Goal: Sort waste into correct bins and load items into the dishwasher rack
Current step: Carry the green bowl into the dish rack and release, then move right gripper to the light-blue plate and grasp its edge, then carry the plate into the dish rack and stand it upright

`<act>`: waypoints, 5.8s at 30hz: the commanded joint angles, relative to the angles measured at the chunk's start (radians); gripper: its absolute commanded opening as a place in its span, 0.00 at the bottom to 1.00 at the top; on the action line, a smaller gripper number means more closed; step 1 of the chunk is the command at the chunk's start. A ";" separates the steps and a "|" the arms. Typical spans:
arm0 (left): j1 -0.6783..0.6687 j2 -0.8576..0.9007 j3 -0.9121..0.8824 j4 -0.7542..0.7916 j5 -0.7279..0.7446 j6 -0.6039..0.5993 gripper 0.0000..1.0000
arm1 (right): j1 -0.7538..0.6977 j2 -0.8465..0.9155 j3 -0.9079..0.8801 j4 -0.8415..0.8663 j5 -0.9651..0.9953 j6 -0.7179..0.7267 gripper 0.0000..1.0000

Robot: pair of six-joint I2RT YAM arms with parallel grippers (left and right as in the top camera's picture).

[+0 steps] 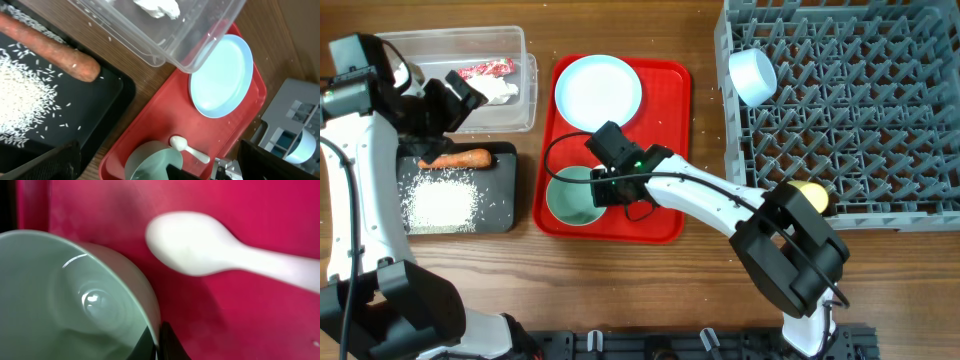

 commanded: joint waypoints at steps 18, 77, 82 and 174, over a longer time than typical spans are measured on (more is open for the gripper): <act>-0.229 -0.025 0.010 0.039 -0.014 -0.002 1.00 | -0.372 -0.527 -0.008 -0.602 1.238 -0.200 0.04; -0.229 -0.025 0.010 0.039 -0.014 -0.002 1.00 | -0.246 -0.306 0.047 -0.443 0.901 -0.638 1.00; -0.229 -0.025 0.010 0.039 -0.014 -0.002 1.00 | -0.245 -0.420 0.129 -0.302 0.472 -0.663 0.99; -0.229 -0.025 0.010 0.039 -0.014 -0.002 1.00 | -0.671 -0.301 0.159 0.211 1.146 -1.247 0.04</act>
